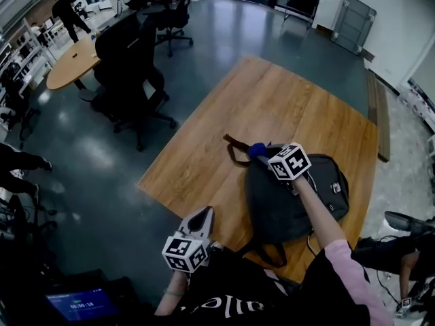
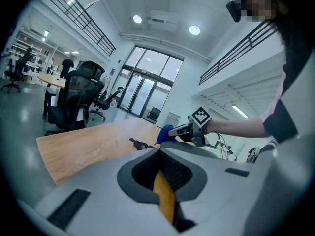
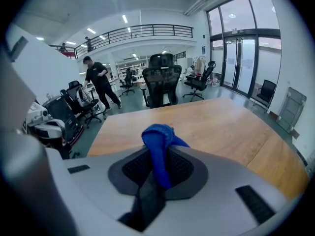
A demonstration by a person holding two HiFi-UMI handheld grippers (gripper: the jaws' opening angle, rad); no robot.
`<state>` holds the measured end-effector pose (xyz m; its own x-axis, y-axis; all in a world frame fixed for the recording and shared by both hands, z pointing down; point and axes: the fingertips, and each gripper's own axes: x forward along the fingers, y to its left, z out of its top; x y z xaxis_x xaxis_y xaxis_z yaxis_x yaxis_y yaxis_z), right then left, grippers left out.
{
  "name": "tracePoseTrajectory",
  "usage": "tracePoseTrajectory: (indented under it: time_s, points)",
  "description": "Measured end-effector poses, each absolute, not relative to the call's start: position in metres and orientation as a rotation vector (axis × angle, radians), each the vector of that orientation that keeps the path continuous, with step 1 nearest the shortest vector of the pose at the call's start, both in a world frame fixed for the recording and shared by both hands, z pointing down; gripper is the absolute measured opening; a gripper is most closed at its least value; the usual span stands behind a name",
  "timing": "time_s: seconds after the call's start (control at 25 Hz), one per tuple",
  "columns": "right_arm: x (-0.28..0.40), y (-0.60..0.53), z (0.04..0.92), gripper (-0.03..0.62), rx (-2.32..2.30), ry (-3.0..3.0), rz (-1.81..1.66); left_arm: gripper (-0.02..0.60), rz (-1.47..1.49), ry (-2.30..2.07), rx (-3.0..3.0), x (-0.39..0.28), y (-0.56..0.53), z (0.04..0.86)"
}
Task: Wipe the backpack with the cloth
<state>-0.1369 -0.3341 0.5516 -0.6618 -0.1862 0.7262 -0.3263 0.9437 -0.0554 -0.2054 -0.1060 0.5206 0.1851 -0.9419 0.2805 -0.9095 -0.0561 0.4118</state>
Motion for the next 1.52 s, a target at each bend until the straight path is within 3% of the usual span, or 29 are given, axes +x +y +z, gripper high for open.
tracePoseTrajectory:
  time_s: [0.6,1.52]
  points:
    - [-0.204,-0.280,0.519,0.066,0.361,-2.459,0.487,-0.002,-0.102,-1.704,1.992,-0.246,-0.099,0.523]
    - [-0.111,-0.109,0.541,0.066,0.555,-2.468,0.887,-0.002,-0.040,-1.515,2.132,-0.212,-0.083,0.528]
